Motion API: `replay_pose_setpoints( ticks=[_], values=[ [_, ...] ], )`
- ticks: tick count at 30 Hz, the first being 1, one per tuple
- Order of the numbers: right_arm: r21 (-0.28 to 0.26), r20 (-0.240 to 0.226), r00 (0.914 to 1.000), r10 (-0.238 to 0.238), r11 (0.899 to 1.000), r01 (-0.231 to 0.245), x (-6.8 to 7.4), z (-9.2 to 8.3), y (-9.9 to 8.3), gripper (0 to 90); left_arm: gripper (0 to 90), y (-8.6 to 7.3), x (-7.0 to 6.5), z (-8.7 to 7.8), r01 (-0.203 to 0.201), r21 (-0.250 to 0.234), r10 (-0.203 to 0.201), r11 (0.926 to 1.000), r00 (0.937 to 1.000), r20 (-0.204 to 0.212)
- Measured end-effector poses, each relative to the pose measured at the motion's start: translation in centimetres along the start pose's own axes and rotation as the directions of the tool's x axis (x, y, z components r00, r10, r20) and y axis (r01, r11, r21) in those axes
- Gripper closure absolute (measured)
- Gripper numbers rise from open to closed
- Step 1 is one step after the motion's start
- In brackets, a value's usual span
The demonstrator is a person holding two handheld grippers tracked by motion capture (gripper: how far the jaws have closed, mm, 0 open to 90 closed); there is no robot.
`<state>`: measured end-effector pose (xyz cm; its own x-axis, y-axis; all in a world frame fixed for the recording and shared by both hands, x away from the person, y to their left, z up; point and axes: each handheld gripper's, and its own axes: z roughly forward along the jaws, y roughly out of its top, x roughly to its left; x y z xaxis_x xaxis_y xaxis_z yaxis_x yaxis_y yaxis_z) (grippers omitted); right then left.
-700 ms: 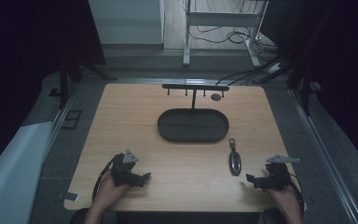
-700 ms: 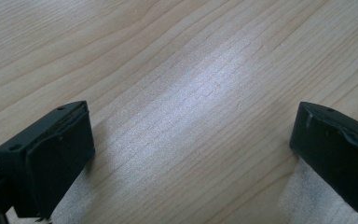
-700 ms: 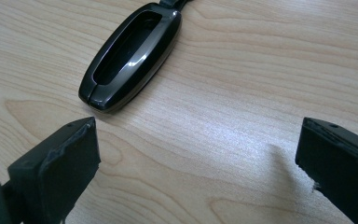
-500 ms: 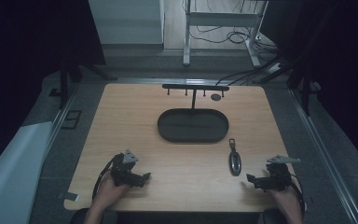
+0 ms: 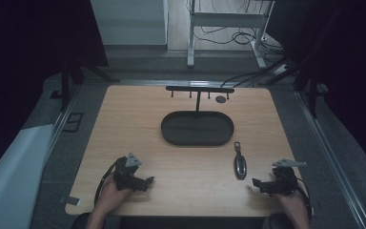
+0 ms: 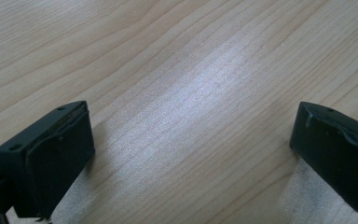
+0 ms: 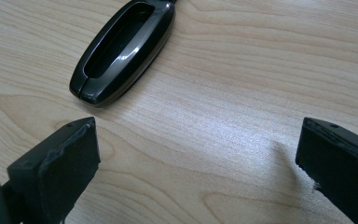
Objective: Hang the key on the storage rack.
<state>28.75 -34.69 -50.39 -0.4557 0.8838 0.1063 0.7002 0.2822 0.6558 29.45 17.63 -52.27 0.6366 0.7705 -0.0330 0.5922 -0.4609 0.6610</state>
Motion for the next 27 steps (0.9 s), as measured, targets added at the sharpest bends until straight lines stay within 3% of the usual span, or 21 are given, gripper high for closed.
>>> replay_pose_setpoints(
  ticks=[9, 27],
  values=[
    [0.011, 0.01, 0.9999, 0.0, 1.0, 0.0, 0.2, -0.1, 0.2, 0.0, 0.0, 0.0, 0.0, 0.0, 0.0, 0.0, 0.0, 1.0, 1.0, 0.0],
    [0.1, 0.006, 0.9995, -0.032, 0.995, 0.031, 0.8, 0.2, 2.2, 0.0, 0.0, 0.0, 0.0, 0.0, 0.001, -0.001, -0.001, 1.0, 1.0, -0.002]
  ],
)
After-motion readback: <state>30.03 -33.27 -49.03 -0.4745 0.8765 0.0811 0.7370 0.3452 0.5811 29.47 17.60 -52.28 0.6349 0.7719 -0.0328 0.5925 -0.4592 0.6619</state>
